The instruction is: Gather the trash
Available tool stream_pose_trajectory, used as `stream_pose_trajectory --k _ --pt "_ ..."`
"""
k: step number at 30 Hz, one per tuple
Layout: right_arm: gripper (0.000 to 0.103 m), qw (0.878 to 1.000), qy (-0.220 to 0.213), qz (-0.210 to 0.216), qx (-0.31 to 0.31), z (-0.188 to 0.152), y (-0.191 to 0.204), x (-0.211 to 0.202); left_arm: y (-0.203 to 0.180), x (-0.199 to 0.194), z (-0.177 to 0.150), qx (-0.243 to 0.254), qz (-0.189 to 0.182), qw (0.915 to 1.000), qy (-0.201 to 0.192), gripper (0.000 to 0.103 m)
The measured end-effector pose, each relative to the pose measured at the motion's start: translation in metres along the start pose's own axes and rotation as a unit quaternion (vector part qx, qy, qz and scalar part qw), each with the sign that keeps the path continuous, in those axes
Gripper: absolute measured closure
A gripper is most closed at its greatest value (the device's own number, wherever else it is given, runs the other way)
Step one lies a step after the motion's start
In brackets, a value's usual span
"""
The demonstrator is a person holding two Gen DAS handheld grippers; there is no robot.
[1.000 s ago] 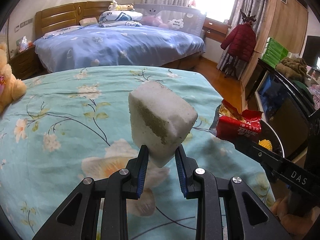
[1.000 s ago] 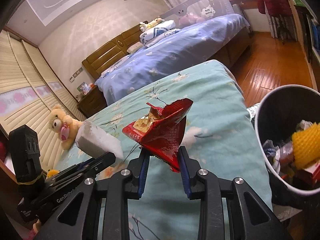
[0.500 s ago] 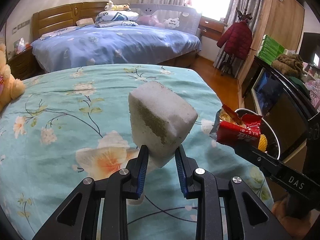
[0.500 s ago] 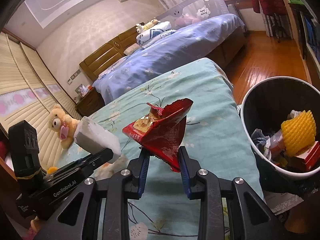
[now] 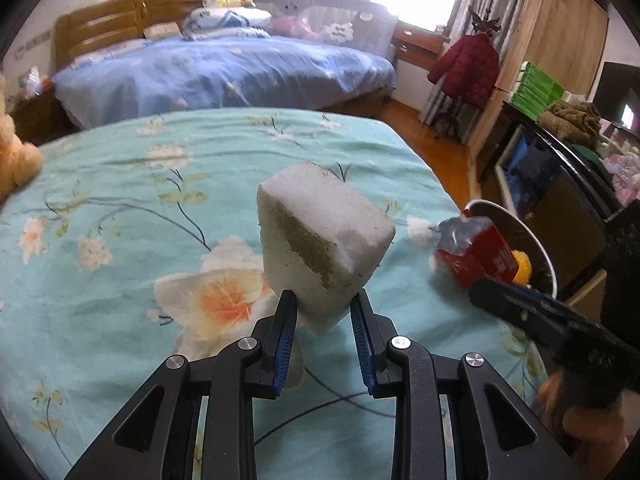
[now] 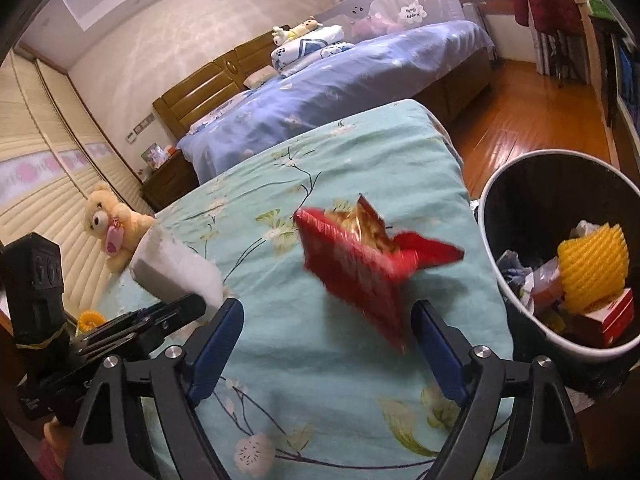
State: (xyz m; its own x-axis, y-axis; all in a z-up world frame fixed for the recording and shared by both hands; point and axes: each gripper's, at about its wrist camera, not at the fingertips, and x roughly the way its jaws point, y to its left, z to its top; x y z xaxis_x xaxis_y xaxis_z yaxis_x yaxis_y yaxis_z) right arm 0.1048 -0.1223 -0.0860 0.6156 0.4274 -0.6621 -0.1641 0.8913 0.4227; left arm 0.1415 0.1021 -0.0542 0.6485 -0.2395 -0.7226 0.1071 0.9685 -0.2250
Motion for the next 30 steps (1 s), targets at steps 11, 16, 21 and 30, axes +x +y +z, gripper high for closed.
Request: stream_pose_trajectory --k 11,16,21,30 --pt "0.015 0.999 -0.016 -0.015 0.024 0.003 -0.009 0.002 0.014 0.004 -0.001 0.004 -0.007 0.9998 0.016 0.064" --pt "0.018 0.999 -0.025 -0.027 0.010 0.006 -0.005 0.002 0.005 0.003 -0.004 -0.007 0.031 0.9995 -0.010 0.043" --pt "0.049 0.999 -0.010 -0.032 0.000 0.003 -0.002 0.008 -0.005 0.008 -0.004 -0.003 0.041 0.9991 -0.014 0.062" --pt "0.051 0.999 -0.035 -0.014 0.001 0.002 -0.002 -0.013 -0.016 0.003 -0.005 0.013 0.026 0.9995 -0.014 0.071"
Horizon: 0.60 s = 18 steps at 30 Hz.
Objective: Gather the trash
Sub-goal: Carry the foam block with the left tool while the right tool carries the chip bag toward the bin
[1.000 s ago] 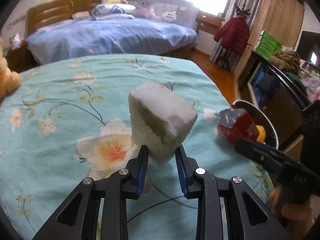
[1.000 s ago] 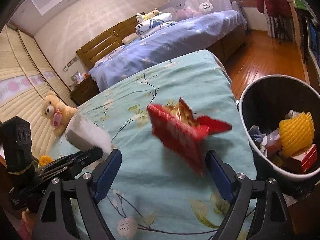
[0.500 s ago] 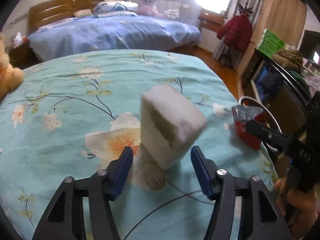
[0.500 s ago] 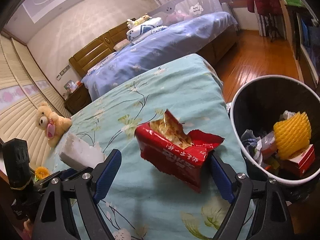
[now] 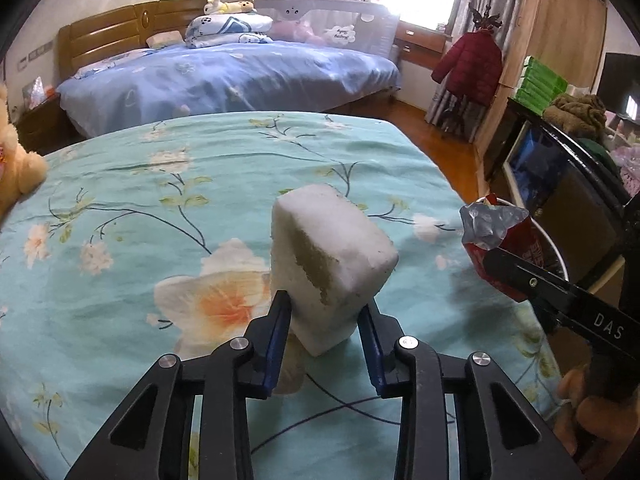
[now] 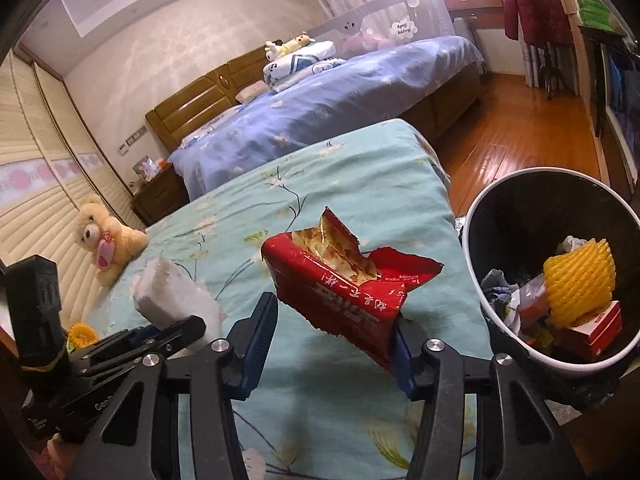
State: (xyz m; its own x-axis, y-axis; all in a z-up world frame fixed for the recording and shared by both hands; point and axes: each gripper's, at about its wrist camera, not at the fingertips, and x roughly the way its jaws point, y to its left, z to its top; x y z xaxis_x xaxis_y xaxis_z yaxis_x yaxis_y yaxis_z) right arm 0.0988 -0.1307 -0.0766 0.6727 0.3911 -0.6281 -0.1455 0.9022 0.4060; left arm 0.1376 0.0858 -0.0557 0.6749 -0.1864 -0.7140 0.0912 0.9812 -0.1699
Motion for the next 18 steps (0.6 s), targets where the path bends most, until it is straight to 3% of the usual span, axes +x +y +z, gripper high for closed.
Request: stream_pose_trajectory --k 18 --pt "0.053 1.000 -0.004 -0.003 0.002 -0.007 -0.010 -0.025 -0.024 -0.013 0.005 0.030 -0.027 0.9991 -0.009 0.073"
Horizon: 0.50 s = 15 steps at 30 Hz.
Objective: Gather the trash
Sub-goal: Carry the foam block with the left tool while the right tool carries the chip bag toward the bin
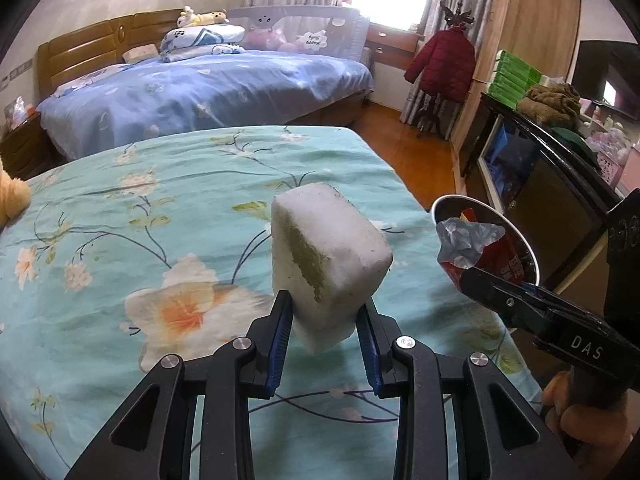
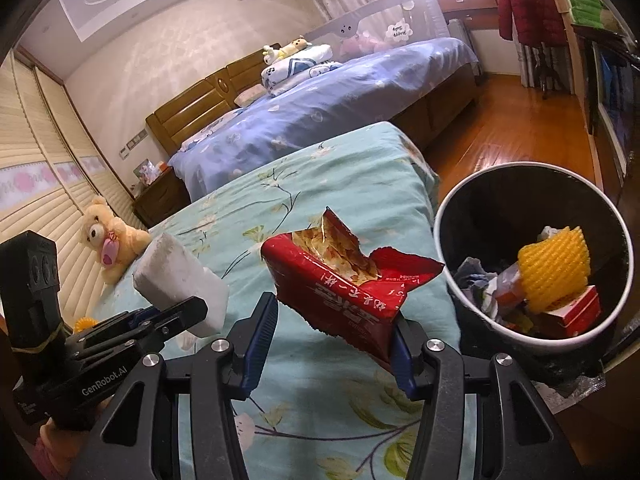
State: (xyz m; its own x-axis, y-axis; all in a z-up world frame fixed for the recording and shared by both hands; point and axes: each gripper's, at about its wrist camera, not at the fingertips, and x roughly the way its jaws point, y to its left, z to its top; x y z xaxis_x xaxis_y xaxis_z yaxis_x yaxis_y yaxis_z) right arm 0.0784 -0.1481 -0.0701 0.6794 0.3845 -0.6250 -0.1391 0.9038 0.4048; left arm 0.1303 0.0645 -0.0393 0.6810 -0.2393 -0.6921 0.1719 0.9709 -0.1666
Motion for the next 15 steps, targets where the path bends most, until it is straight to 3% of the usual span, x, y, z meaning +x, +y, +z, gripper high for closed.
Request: stream_pose_trajectory --k 4,9,15 --pt "0.059 1.000 -0.003 0.001 -0.001 0.001 -0.002 -0.005 -0.009 -0.001 0.001 0.007 -0.005 1.0000 0.000 0.073" --pt "0.087 1.000 -0.001 0.003 -0.007 0.001 -0.005 -0.007 -0.016 0.002 0.004 0.014 -0.010 0.9999 -0.002 0.073" --pt "0.082 1.000 0.002 0.013 0.016 -0.001 -0.014 -0.005 -0.013 0.006 0.002 0.010 -0.008 0.9999 0.003 0.073"
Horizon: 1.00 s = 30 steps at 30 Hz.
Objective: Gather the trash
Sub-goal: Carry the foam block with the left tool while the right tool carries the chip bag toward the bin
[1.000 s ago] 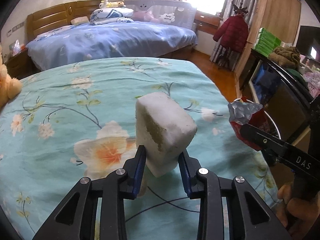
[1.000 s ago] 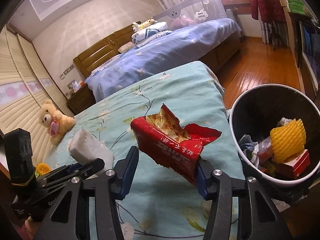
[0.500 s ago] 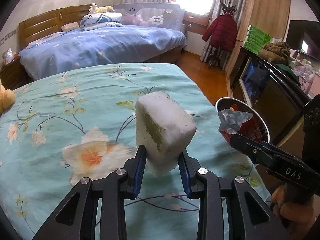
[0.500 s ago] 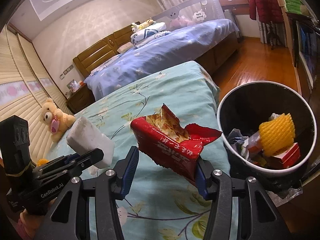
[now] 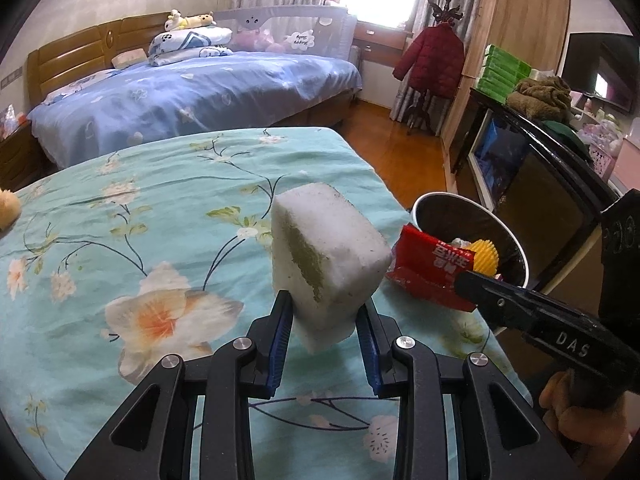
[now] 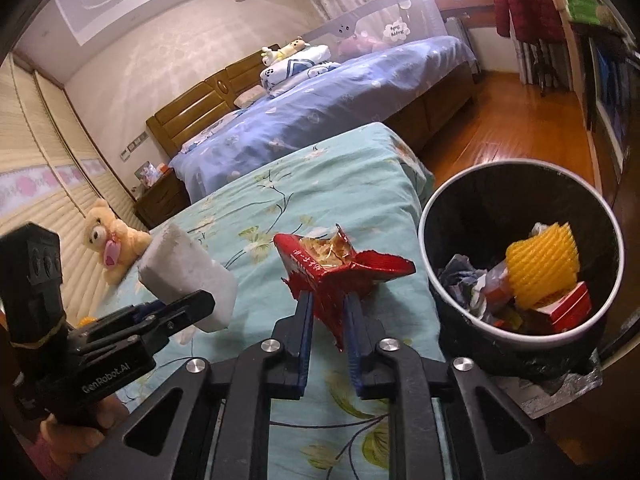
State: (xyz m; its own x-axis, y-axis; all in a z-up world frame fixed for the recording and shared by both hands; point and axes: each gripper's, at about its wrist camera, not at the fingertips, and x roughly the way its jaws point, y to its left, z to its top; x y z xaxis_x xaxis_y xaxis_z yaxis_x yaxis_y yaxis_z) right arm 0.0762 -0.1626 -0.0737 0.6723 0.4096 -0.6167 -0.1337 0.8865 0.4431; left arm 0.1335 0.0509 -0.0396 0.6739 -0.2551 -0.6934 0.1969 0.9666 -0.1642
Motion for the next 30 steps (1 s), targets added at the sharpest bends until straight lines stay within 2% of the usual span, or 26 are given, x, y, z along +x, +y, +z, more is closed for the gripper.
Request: stream_pose_trajectory --k 1,2,3,6,8,12,16,17,18,19,23,30 --pt "0.082 1.000 0.000 -0.001 0.000 0.001 0.000 0.001 0.001 0.001 0.000 -0.002 0.000 1.0000 0.001 0.073" --pt "0.076 1.000 0.000 -0.005 -0.002 0.001 0.001 0.002 0.001 0.002 0.000 -0.004 0.000 1.0000 0.003 0.073" --pt "0.063 1.000 -0.001 -0.006 -0.002 0.001 0.001 0.003 0.003 0.003 0.000 -0.005 0.000 1.0000 0.005 0.073" --pt "0.042 1.000 0.003 0.000 -0.002 0.004 0.004 0.008 0.002 0.004 0.000 -0.005 0.001 1.0000 0.005 0.073" --pt "0.031 1.000 0.007 -0.004 -0.010 0.006 0.007 0.014 0.002 0.005 0.001 -0.006 0.000 1.0000 0.006 0.073" --pt "0.021 0.999 0.012 -0.025 -0.022 0.011 0.006 0.026 0.002 0.007 0.000 -0.010 -0.001 0.9999 0.007 0.073" --pt "0.023 0.999 0.020 -0.021 -0.013 0.016 0.001 0.037 0.003 0.010 0.000 -0.010 -0.004 0.9999 0.010 0.073" --pt "0.033 0.999 0.021 -0.021 -0.016 0.017 0.001 0.038 0.003 0.011 0.000 -0.010 -0.004 0.9999 0.010 0.073" --pt "0.052 0.999 0.023 -0.024 -0.021 0.017 0.003 0.038 0.003 0.011 0.000 -0.010 -0.005 0.9999 0.009 0.073" --pt "0.058 0.999 0.025 -0.025 -0.022 0.016 0.003 0.039 0.003 0.011 0.001 -0.010 -0.005 0.9999 0.009 0.073" --pt "0.062 0.999 0.017 -0.017 -0.026 0.012 0.005 0.031 0.001 0.011 0.002 -0.008 -0.008 0.9999 0.008 0.073" --pt "0.063 1.000 -0.001 -0.013 -0.012 0.013 -0.003 0.010 -0.009 0.012 0.006 0.002 -0.014 0.9999 0.006 0.073"
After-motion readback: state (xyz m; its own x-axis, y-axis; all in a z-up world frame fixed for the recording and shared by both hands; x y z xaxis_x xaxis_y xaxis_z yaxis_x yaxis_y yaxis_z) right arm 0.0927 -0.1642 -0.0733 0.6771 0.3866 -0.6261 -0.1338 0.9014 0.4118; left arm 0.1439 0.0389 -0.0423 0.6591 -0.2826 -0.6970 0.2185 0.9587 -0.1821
